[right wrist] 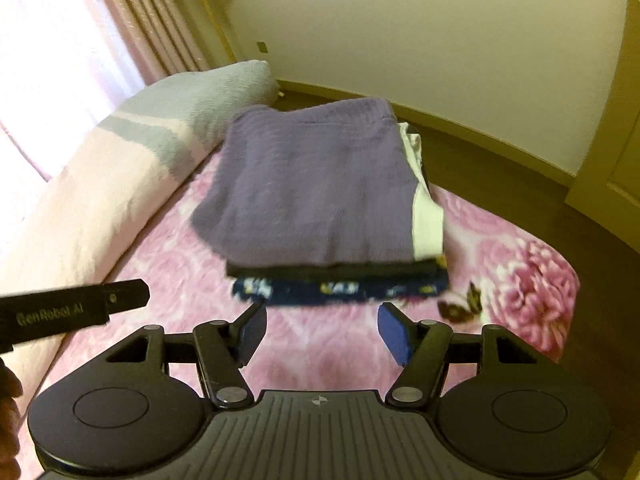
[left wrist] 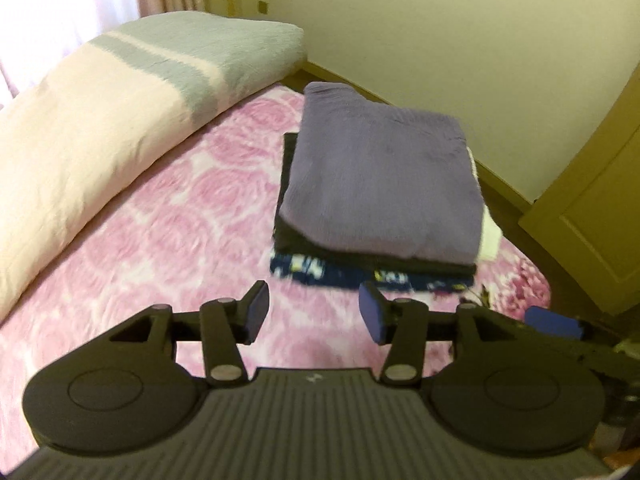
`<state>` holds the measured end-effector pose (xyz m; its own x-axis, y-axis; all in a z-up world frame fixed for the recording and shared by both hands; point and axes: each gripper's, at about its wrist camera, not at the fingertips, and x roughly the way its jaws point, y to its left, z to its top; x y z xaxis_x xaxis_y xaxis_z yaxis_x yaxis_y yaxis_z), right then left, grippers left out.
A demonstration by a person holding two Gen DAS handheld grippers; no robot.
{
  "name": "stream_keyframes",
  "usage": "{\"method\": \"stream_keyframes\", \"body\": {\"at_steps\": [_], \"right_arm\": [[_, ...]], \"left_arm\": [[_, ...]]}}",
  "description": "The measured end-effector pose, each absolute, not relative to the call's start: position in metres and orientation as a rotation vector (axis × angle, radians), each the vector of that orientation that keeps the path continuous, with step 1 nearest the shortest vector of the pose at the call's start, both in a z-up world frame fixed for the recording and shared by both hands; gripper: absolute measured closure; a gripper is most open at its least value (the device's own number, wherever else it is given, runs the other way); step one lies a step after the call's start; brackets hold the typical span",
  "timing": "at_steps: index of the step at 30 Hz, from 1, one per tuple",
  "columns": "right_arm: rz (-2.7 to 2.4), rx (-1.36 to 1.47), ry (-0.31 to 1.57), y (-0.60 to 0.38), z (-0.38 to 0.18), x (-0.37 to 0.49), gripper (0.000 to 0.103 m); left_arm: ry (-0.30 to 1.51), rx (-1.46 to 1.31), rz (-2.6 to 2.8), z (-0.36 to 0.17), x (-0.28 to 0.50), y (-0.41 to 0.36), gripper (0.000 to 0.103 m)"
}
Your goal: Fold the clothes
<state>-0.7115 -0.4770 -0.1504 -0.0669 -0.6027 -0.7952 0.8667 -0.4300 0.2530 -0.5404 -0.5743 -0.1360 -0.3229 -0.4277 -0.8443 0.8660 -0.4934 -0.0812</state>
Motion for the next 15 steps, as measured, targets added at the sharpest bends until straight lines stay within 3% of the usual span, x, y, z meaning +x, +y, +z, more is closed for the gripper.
{"method": "stream_keyframes", "body": {"at_steps": [15], "right_arm": [[-1.778, 0.888, 0.326, -0.358, -0.065, -0.636, 0.038]], "left_arm": [[0.536, 0.882, -2.005, -0.051, -0.471, -0.441, 0.045]]}}
